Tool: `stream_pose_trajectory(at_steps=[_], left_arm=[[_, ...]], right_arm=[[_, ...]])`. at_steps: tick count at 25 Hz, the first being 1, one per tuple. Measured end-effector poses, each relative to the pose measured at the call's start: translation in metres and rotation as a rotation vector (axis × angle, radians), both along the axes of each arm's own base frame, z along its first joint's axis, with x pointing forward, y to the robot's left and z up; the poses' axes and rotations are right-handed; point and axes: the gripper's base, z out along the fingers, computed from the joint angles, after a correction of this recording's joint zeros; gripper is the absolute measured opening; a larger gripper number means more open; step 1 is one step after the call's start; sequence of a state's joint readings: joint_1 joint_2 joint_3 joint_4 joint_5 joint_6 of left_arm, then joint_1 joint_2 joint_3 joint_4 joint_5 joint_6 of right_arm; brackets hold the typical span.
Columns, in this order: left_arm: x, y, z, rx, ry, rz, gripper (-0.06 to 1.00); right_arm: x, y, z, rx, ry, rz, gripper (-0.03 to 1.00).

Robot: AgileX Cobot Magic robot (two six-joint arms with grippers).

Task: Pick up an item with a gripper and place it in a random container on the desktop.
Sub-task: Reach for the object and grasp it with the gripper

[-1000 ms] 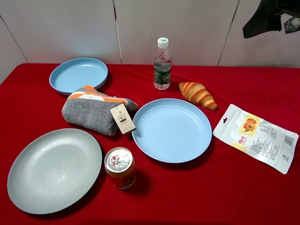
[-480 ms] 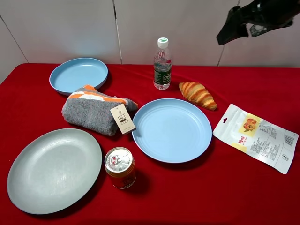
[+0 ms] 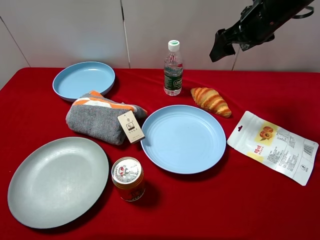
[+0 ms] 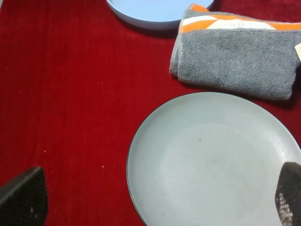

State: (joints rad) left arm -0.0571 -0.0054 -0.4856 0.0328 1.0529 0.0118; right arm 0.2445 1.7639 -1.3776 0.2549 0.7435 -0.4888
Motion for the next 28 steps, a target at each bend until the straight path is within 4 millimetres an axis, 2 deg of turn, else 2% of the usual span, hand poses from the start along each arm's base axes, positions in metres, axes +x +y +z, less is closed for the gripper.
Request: stream_pose_trajectory(at_steps=[13,28], left_arm=[[0.0,0.0,0.0,0.0,0.0,0.0,0.97],[0.0,0.0,0.0,0.0,0.0,0.0,0.97]], right_arm=[[0.029,0.007,-0.066,-0.038,0.084,-0.005,0.69],[0.043,0.009,-0.117,-0.058,0.124,-0.021,0.69]])
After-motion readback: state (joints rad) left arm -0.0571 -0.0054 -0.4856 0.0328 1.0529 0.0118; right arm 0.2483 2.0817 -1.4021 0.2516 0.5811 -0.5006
